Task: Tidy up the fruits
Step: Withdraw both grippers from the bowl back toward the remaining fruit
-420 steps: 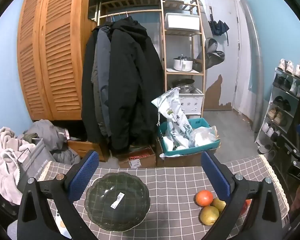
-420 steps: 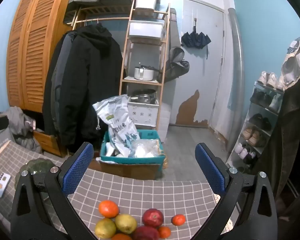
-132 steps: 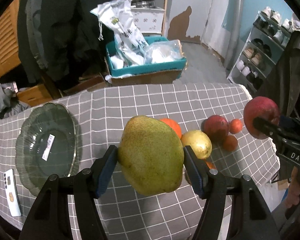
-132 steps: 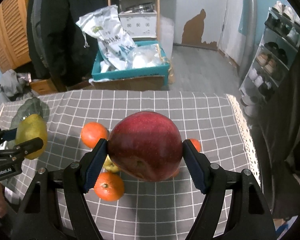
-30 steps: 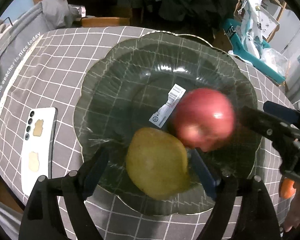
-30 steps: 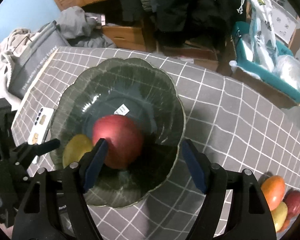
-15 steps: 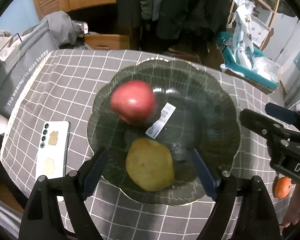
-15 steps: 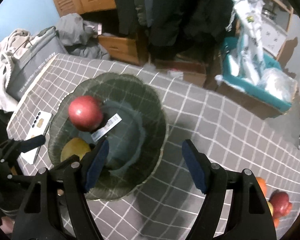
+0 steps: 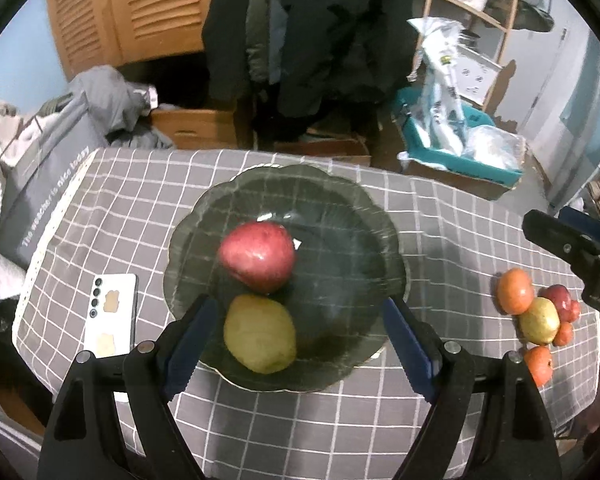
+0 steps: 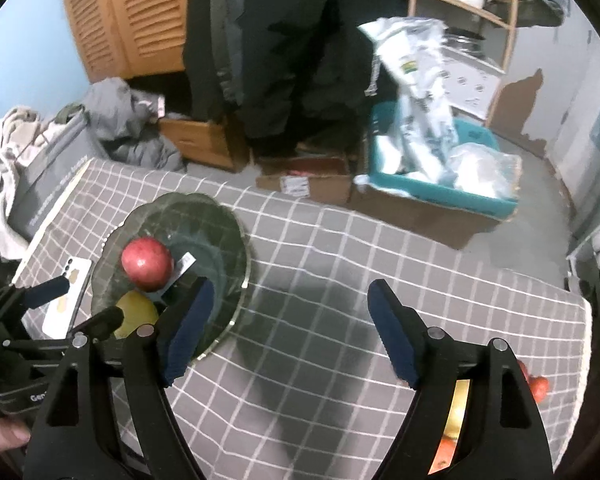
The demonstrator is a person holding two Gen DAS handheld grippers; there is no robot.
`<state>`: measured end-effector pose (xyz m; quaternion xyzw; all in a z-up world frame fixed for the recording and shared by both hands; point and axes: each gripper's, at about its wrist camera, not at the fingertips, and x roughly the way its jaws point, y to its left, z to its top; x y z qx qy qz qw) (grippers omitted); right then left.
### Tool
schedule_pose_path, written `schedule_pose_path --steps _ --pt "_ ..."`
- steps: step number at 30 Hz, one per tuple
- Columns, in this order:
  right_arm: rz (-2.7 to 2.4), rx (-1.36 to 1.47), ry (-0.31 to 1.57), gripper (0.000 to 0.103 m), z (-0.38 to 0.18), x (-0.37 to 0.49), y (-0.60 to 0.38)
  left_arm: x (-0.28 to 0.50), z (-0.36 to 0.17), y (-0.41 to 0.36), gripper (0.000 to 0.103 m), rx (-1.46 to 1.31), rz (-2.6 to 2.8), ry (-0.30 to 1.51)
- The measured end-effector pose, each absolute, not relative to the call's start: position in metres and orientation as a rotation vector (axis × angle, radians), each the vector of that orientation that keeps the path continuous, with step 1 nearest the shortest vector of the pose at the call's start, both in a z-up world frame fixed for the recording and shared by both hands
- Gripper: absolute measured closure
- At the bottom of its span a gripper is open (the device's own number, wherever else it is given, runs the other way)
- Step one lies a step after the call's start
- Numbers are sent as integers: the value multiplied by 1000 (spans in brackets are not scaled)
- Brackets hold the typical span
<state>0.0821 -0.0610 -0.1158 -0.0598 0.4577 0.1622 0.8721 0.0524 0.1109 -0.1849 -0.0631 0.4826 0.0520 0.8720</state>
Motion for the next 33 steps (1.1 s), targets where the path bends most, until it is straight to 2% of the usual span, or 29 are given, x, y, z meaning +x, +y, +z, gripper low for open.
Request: schedule_pose_path --steps 5,10,20,24,33 --pt "289 -127 920 18 -98 67 -87 49 -171 95 17 -112 76 985" --pt "263 -103 899 18 -86 54 -115 45 -157 75 17 -75 50 954" --pt "206 -94 829 13 -61 28 -157 43 -137 35 11 -9 -2 910" --pt "183 -89 802 11 -53 18 -175 41 -129 19 1 17 -24 881" --pt "112 -56 798 10 -55 5 -221 45 -121 -11 1 58 -79 872"
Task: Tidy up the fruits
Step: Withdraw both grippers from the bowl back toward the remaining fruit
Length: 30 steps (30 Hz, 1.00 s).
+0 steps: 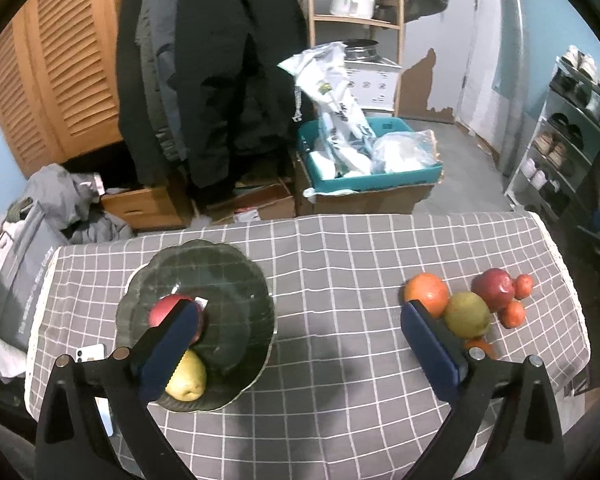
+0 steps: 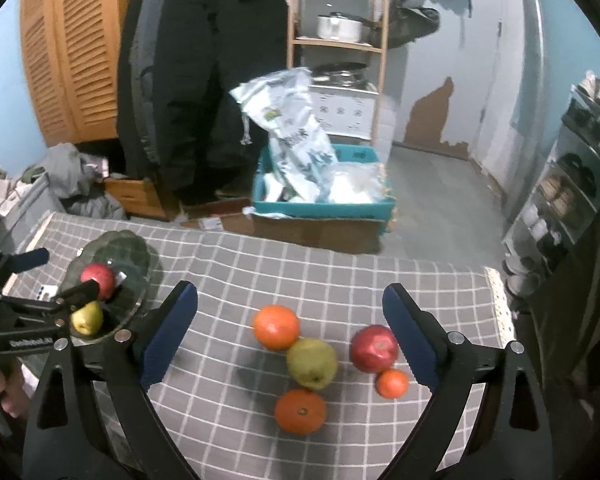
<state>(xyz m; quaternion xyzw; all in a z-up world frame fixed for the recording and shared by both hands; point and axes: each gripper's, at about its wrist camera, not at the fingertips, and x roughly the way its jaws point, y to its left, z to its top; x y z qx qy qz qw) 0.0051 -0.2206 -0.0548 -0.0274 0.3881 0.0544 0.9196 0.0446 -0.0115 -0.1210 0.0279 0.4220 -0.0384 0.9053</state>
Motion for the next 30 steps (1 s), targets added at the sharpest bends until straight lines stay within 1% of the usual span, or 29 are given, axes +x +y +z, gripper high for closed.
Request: schedule_pose_path --steps 11,18,30 --pt "51 -19 850 10 -77 2 -259 51 -125 -54 1 106 -145 894" --pt "38 -10 877 10 -91 4 -269 55 -135 -65 1 123 -157 917" --pt "77 -51 1006 10 -143 23 -258 78 -188 -72 1 130 -130 1036"
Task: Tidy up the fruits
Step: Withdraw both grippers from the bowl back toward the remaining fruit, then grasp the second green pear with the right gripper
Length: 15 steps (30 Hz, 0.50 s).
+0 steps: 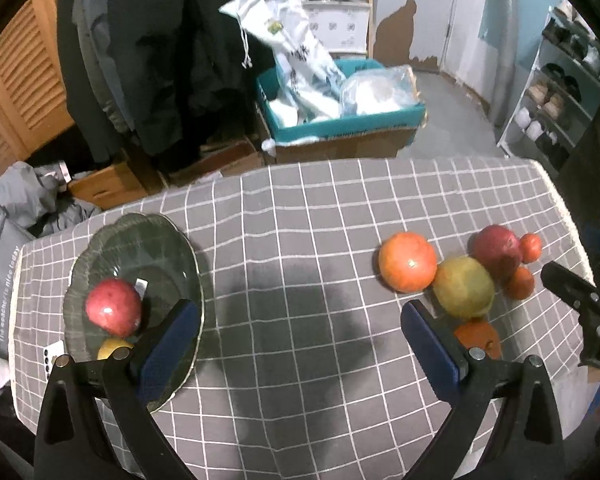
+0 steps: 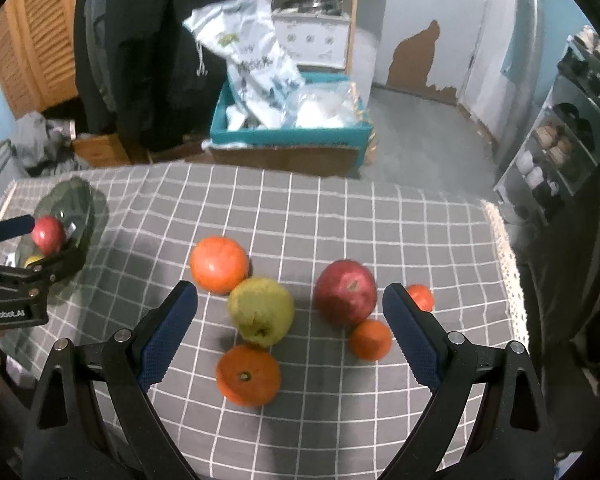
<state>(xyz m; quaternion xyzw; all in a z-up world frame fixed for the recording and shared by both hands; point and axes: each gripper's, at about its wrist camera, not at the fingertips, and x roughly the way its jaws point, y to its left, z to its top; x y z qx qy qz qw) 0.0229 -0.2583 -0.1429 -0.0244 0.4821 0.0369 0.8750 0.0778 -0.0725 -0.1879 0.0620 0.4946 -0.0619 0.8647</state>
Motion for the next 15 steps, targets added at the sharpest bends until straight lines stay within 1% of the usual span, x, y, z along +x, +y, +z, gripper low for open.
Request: schedule_pose_path --steps 15 --pt "121 -72 1175 10 -215 51 -245 102 -240 -74 1 120 -100 1148"
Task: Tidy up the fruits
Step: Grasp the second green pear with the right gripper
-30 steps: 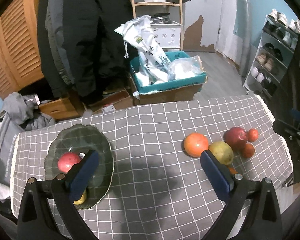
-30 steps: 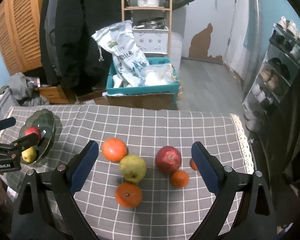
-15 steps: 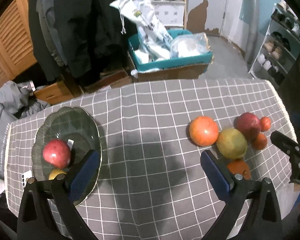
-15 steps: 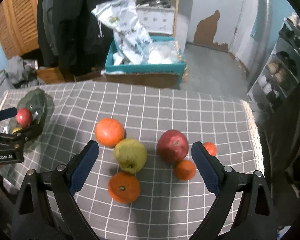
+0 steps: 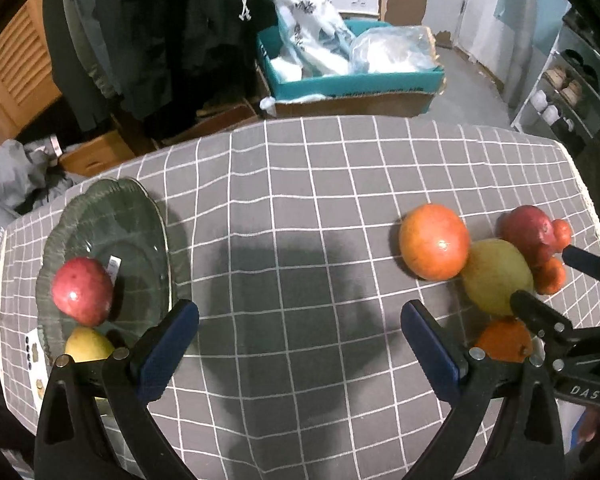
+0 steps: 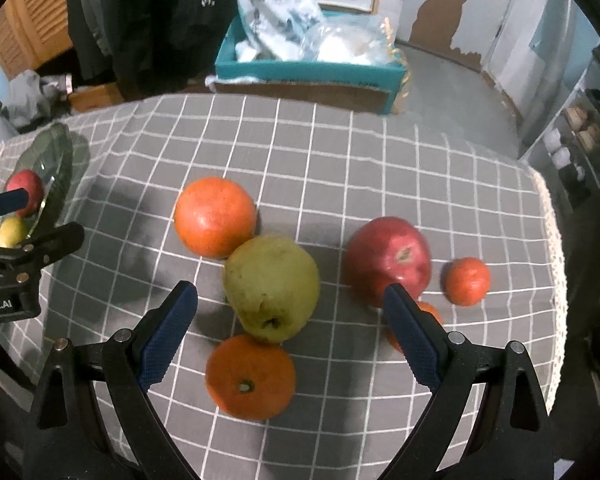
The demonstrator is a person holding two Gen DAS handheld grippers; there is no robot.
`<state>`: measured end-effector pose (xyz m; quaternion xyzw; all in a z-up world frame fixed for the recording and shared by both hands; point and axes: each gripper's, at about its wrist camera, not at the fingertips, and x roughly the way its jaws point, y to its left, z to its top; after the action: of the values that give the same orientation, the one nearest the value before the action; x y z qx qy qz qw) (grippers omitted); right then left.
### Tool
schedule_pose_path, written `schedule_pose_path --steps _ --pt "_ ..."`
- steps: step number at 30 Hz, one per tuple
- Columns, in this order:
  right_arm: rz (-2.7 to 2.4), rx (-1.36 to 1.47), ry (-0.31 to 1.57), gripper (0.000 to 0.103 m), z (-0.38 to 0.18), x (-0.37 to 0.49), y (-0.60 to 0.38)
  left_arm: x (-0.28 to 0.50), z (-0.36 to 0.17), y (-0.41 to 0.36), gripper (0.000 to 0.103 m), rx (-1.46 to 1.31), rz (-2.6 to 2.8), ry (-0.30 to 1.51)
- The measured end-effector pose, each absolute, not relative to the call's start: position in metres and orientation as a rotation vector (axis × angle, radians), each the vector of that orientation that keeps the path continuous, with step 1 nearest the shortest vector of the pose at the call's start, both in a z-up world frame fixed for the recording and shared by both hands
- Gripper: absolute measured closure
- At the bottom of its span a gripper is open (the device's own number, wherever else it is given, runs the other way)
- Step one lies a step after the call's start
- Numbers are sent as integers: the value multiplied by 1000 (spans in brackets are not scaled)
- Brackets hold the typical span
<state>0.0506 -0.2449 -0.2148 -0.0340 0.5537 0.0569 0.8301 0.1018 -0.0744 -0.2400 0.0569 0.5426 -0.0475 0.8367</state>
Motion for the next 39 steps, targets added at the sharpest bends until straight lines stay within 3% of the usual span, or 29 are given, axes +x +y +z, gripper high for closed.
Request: schedule_pose_path --steps 12,19,21,39 --pt "138 -46 1238 11 -252 72 -238 111 -262 -70 1 96 -101 1196" --pt "145 -20 1280 24 -265 75 -239 115 -265 -71 1 74 -113 1205" --pt "154 2 1281 34 -267 74 -241 116 -266 -73 1 71 -118 1207" --pt "30 155 1150 34 -225 51 -296 126 -258 -122 1 86 -227 1185"
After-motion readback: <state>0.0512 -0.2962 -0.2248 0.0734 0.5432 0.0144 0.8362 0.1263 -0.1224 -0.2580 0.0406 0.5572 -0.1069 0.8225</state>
